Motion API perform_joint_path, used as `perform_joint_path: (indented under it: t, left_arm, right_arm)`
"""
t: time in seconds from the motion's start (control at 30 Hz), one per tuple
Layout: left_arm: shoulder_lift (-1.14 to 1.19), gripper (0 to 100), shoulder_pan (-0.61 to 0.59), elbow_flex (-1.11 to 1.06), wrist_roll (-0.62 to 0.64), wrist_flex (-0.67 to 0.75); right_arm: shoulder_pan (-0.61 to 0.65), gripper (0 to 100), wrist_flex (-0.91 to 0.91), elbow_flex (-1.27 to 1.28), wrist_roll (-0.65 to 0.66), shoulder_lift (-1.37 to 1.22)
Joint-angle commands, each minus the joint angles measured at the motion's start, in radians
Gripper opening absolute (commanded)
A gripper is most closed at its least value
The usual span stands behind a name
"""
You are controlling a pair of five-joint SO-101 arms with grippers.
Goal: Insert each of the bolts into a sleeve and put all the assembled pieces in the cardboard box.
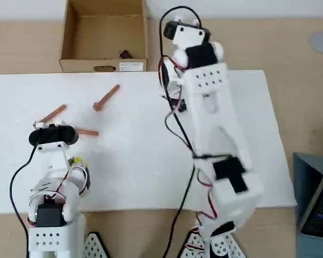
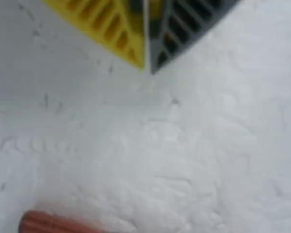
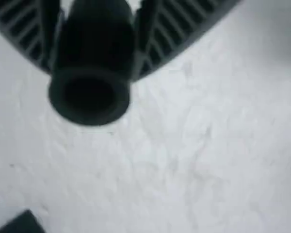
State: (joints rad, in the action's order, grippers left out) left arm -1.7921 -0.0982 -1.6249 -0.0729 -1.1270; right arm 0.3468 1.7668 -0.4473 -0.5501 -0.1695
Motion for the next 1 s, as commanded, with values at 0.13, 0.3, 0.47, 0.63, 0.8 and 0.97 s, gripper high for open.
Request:
perform_joint_path:
  t: [0.13, 0.3, 0.47, 0.63, 0.8, 0.97]
  left_arm:
    - [-0.008, 0, -0.002, 0.005, -0.002, 0.017]
    - [-0.008, 0, -0.002, 0.005, -0.003, 0.014]
    - [-0.008, 0, -0.002, 0.005, -0.003, 0.014]
    - [-0.008, 0, 0.011, 0.005, -0.005, 0.012]
    - [-0.008, 0, 0.015, 0.006, -0.005, 0.009]
    - [-0.008, 0, 0.005, 0.091, 0.002, 0.008]
  right_arm:
    - [-0.007, 0.9, 0.018, 0.171, 0.011, 0.357]
    - [-0.03, 0.9, 0.015, 0.278, 0.011, 0.504]
    - [-0.088, 0.9, 0.015, 0.377, 0.011, 0.634]
    - [-0.134, 0.9, -0.025, 0.506, 0.011, 0.802]
    - [-0.183, 0.9, -0.094, 0.704, 0.011, 1.004]
    - [-0.229, 0.9, -0.196, 0.921, 0.055, 1.179]
